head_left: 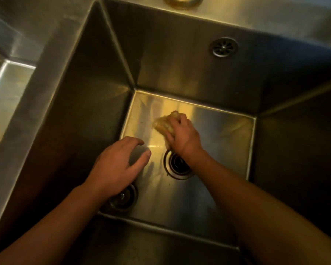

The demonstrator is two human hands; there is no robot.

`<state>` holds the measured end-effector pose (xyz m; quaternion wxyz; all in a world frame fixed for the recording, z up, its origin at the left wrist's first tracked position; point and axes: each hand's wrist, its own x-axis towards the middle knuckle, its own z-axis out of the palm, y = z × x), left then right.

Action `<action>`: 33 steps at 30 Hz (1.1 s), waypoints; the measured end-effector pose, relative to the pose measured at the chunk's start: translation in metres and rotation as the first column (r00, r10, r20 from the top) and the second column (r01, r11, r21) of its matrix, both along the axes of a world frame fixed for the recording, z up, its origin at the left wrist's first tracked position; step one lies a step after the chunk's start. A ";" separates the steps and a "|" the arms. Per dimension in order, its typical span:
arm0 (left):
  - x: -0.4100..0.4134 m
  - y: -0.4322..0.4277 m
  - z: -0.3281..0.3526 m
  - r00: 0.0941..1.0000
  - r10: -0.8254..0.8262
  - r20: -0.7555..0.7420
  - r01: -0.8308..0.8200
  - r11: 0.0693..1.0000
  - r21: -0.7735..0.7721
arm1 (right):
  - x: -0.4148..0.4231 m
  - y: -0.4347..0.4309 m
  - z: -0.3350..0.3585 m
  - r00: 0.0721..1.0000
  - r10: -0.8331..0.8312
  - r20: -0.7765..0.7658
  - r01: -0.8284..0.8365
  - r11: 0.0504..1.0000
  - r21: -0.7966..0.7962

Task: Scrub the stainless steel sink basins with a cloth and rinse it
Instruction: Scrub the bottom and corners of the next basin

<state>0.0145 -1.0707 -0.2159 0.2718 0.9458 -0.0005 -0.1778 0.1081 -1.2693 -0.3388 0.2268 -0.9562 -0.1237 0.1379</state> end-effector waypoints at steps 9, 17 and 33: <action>0.006 -0.019 0.011 0.991 -0.125 0.044 0.126 0.992 -0.014 | -0.003 -0.110 -0.006 0.860 -0.497 0.110 0.506 0.859 -0.075; -0.008 -0.016 0.042 0.979 -0.204 0.014 0.204 0.978 -0.038 | -0.093 -0.119 0.009 0.859 -0.512 -0.013 0.502 0.847 -0.173; -0.069 0.021 0.087 0.967 -0.253 -0.004 0.253 0.966 0.046 | -0.172 -0.059 0.002 0.739 0.605 -0.298 -0.627 0.779 0.027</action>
